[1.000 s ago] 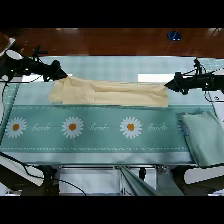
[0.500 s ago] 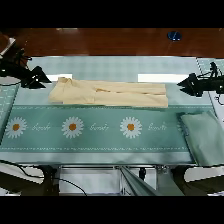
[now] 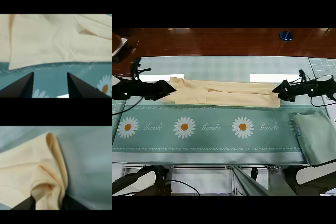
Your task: Fold the shirts.
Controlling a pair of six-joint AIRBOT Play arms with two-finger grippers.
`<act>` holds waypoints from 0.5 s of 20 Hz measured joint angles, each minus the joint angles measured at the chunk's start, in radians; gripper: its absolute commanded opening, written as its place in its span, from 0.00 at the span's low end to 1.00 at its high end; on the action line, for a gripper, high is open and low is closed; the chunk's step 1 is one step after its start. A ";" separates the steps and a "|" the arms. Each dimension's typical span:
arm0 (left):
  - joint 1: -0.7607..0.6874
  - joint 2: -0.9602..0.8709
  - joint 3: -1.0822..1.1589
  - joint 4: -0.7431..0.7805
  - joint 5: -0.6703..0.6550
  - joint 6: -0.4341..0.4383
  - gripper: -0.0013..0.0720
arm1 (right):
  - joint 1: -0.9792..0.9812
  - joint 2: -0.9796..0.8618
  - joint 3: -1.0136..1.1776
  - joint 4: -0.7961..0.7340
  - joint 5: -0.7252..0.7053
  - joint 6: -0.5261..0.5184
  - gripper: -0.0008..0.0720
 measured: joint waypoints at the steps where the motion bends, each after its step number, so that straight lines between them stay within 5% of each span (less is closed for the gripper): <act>1: -0.034 0.011 -0.018 -0.009 0.013 0.009 0.64 | 0.022 -0.005 0.001 -0.011 0.000 -0.002 0.04; 2: -0.062 0.018 -0.028 -0.021 0.035 0.015 0.27 | 0.037 -0.003 0.007 -0.014 0.004 -0.007 0.04; 3: -0.090 0.022 -0.037 -0.026 0.046 0.021 0.07 | 0.048 0.006 0.014 -0.017 0.010 -0.015 0.04; 10: -0.280 0.014 -0.056 -0.111 0.183 0.032 0.05 | 0.045 0.321 -0.013 -0.137 0.138 -0.046 0.04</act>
